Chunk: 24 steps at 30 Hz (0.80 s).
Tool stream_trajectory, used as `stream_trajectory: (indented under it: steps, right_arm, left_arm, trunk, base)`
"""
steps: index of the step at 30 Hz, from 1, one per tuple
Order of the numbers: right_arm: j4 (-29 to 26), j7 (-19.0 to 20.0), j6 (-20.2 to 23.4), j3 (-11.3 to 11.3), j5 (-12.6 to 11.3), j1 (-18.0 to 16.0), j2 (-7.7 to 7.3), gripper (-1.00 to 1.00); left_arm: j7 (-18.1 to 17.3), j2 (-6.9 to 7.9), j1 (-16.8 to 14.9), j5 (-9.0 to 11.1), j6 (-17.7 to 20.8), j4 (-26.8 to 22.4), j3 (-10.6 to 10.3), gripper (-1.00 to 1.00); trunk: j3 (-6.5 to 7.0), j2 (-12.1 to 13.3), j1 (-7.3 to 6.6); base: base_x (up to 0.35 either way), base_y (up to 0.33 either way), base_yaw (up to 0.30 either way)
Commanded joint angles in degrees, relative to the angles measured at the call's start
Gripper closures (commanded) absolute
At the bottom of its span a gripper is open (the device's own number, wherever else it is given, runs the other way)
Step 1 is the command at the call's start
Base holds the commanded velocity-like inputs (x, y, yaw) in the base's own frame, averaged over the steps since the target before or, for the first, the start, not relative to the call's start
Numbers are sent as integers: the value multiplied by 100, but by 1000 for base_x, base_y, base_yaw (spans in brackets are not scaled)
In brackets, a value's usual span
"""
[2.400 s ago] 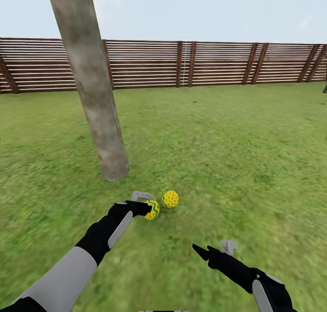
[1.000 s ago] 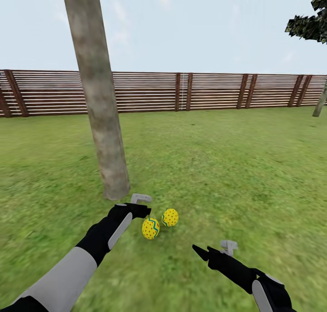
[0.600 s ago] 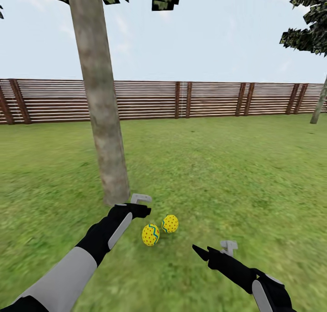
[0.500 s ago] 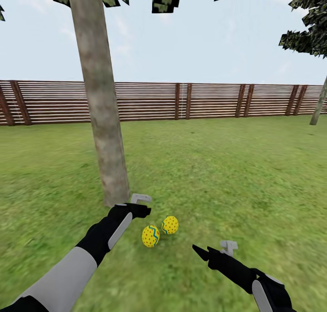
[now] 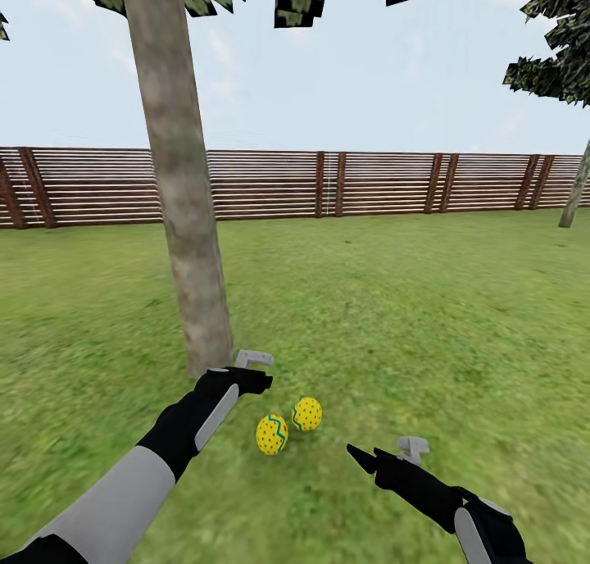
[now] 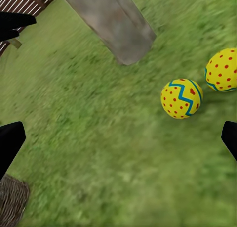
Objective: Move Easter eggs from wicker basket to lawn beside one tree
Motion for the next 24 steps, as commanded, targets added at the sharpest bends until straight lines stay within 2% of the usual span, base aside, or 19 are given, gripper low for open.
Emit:
stream_trajectory:
  steps: [1, 24]
  right_arm:
    - [-2, 6, 44, -7, -35, -3, -1, -100]
    - [8, 6, 35, -7, -39, -3, -6, -100]
  left_arm:
    - [52, 3, -4, 60, 17, -6, -15, -100]
    - [54, 3, -4, 55, 17, -6, -19, -100]
  trunk:
    - [12, 39, -24]
    - [425, 961, -529]
  base:
    - [0, 0, 0]
    - [0, 0, 0]
